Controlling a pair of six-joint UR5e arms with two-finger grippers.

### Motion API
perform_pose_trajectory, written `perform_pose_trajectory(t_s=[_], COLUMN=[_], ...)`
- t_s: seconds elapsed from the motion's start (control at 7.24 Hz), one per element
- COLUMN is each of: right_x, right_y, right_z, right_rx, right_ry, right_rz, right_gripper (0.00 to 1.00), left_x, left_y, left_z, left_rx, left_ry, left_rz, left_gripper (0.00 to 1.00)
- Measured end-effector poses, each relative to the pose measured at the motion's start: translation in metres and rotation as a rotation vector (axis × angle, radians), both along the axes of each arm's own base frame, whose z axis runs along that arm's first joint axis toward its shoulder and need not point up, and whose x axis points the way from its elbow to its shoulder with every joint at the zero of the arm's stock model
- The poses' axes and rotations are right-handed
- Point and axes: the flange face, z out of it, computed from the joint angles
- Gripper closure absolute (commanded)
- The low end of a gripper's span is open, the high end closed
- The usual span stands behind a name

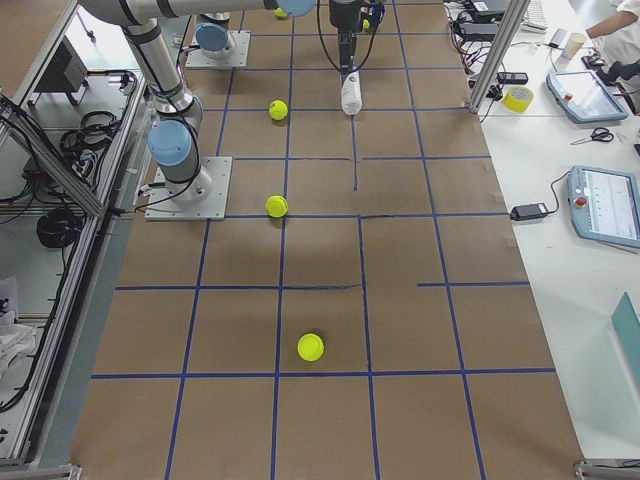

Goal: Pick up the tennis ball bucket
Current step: 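Grasp the rim of the lying can with the left gripper, then lift the can's rim with the left gripper, tilting it upright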

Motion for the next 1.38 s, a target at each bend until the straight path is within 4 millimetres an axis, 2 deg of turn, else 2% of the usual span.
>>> perform_pose_trajectory(t_s=[0.41,0.97,1.38], right_x=[0.000,-0.001,-0.001], right_y=[0.000,0.000,0.001], right_z=[0.000,0.000,0.000], right_rx=[0.002,0.005,0.003], right_ry=[0.000,0.001,0.001], right_rz=[-0.002,-0.003,-0.005], right_gripper=[0.00,0.00,0.00], left_x=[0.006,0.021,0.028], left_y=[-0.011,-0.045,-0.060], left_z=[0.016,0.086,0.139], left_rx=[0.028,0.060,0.061], left_ry=[-0.053,-0.162,-0.236], left_rz=[0.021,0.091,0.183], left_gripper=[1.00,1.00,1.00])
